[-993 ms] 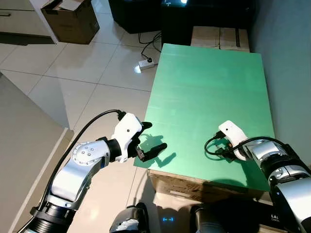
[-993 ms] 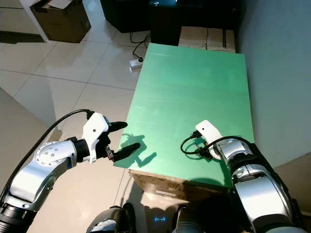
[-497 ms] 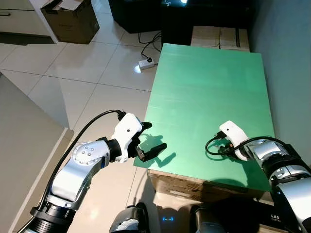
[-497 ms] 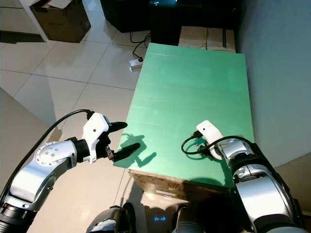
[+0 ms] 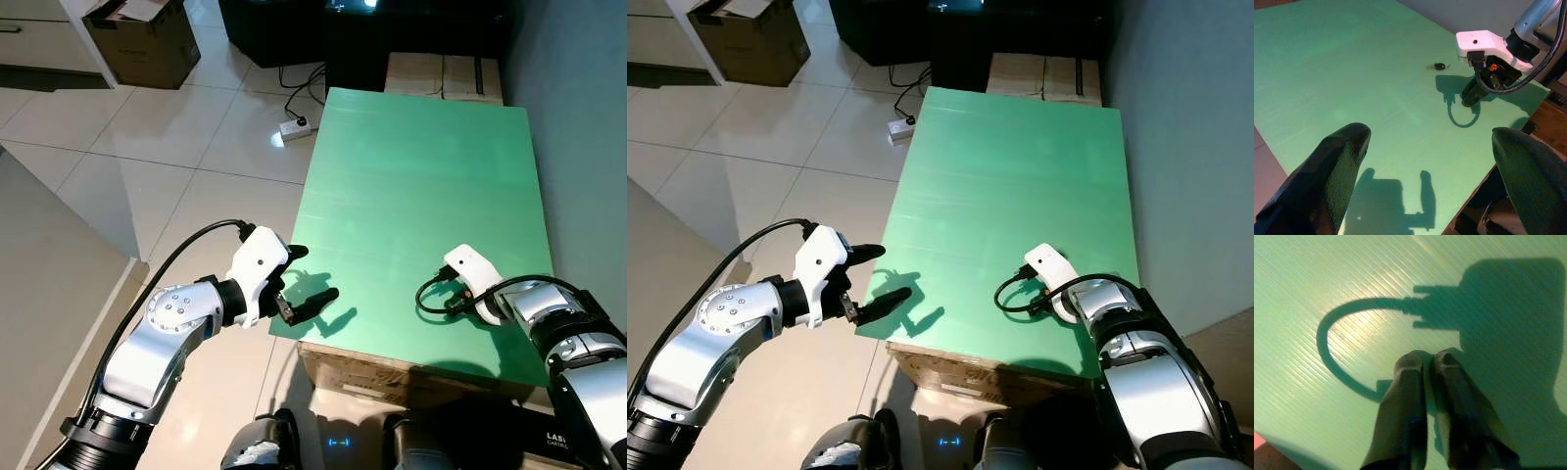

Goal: Hang keys on a hook

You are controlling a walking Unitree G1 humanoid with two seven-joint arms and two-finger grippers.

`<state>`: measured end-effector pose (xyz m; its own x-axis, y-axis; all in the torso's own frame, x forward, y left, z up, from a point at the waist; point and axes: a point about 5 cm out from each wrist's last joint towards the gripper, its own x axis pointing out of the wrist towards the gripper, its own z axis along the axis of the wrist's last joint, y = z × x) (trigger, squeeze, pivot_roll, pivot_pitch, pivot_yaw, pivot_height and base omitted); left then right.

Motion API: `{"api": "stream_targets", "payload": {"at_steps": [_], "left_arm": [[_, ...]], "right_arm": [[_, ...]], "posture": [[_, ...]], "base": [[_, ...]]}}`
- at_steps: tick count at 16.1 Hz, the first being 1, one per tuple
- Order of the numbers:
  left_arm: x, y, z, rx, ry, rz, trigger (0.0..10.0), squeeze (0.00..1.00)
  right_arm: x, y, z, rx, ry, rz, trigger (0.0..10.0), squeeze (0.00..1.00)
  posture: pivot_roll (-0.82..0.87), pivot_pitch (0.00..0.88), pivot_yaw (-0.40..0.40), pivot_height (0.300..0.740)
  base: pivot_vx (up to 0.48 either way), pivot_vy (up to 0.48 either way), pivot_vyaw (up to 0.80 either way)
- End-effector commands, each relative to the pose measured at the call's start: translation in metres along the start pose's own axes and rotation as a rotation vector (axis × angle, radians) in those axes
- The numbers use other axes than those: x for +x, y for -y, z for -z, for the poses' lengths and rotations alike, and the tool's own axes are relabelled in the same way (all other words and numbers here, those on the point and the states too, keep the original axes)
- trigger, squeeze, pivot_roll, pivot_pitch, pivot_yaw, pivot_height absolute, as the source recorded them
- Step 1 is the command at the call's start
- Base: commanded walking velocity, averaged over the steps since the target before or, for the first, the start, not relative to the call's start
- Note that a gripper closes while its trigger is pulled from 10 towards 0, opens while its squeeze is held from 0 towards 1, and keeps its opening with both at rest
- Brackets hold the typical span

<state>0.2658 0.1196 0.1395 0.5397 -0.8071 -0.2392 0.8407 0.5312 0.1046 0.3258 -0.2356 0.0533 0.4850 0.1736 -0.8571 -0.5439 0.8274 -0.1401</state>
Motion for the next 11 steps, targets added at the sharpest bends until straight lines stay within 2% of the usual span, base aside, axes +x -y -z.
{"api": "stream_targets", "payload": {"at_steps": [1, 3, 5, 8, 9, 10, 11], "left_arm": [[0.000, 0.003, 0.004, 0.002, -0.013, 0.013, 10.0, 0.00], [0.001, 0.002, 0.007, 0.000, -0.015, 0.010, 10.0, 0.00], [0.002, 0.002, 0.006, -0.001, -0.012, 0.002, 10.0, 0.00], [0.003, 0.001, 0.006, 0.005, -0.002, -0.009, 10.0, 0.00], [0.005, -0.001, 0.003, 0.020, 0.015, -0.031, 10.0, 0.00], [0.005, -0.002, 0.002, 0.025, 0.023, -0.042, 10.0, 0.00], [0.007, -0.005, 0.000, 0.034, 0.036, -0.076, 10.0, 0.00]], "right_arm": [[-0.001, 0.001, 0.002, 0.014, -0.009, -0.013, 0.0, 0.00], [-0.004, 0.003, -0.006, 0.023, 0.044, -0.024, 0.0, 0.00], [-0.008, 0.003, -0.020, 0.046, 0.149, -0.068, 0.0, 0.00], [-0.011, -0.001, -0.030, 0.017, 0.247, -0.077, 0.0, 0.00], [-0.015, 0.002, -0.037, -0.026, 0.330, -0.005, 2.5, 0.00], [-0.017, 0.003, -0.039, -0.047, 0.363, 0.031, 10.0, 0.00], [-0.020, 0.008, -0.042, -0.044, 0.409, 0.113, 10.0, 0.00]], "posture": [[-0.09, 0.217, 0.091, 0.740], [-0.09, 0.219, 0.087, 0.740], [-0.09, 0.217, 0.085, 0.740], [-0.09, 0.213, 0.088, 0.740], [-0.09, 0.212, 0.089, 0.740], [-0.09, 0.212, 0.089, 0.740], [-0.10, 0.207, 0.085, 0.740]], "base": [[0.000, 0.000, 0.00], [0.000, 0.000, 0.00], [0.000, 0.000, 0.00], [0.000, 0.000, 0.00], [0.000, 0.000, 0.00], [0.000, 0.000, 0.00], [0.000, 0.000, 0.00]]}}
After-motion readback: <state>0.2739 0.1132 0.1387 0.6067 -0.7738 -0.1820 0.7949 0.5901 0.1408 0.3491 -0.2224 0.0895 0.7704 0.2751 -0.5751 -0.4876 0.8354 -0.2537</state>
